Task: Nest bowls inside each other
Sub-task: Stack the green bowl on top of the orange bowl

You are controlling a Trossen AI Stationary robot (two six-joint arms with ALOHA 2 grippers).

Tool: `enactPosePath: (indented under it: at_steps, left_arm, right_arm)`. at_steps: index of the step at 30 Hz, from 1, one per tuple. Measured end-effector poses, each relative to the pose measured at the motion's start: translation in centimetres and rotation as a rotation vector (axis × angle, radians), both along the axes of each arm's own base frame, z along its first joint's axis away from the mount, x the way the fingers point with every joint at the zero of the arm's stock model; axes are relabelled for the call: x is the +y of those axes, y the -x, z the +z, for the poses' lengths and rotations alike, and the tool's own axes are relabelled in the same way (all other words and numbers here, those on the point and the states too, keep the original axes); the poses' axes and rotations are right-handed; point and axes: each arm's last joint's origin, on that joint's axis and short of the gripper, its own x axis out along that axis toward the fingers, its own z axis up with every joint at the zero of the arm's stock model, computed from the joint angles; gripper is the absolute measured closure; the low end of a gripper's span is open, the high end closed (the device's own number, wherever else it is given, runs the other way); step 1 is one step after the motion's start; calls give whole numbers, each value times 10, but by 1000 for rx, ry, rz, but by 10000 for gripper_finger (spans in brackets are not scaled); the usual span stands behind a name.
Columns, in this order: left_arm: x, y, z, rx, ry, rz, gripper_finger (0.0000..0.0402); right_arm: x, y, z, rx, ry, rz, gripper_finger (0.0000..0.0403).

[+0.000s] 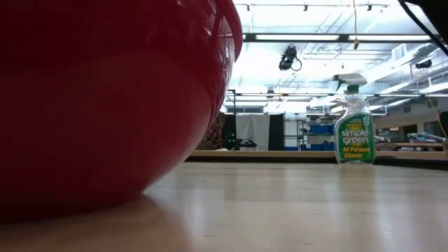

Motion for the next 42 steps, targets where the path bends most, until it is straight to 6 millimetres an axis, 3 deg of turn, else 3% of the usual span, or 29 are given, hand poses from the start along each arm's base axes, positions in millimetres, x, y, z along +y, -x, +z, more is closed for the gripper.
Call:
enactPosePath:
  at_steps: [6, 9, 17, 21, 26, 31, 42]
  left_arm:
    - [3, -5, -15, 168, 11, 137, 153]
    - [5, -10, -26, 287, -3, 246, 153]
    - [1, -27, -34, 443, -25, 272, 153]
    - [1, -32, -28, 534, -50, 283, 153]
    - [1, -34, -29, 712, -92, 307, 153]
    - [0, -36, -33, 777, -91, 321, 153]
    - [1, -36, -36, 806, -93, 347, 153]
  right_arm:
    - [16, 10, -29, 79, 159, 5, 236]
    - [19, 22, -20, 56, 199, -11, 236]
    - [12, 47, -8, -149, 120, -8, 236]
    - [17, 37, -11, -282, 52, 27, 238]
    - [23, 16, -34, -240, 98, 95, 239]
    - [34, -1, -53, -196, 145, 183, 239]
    - [32, -8, -76, -110, 182, 175, 239]
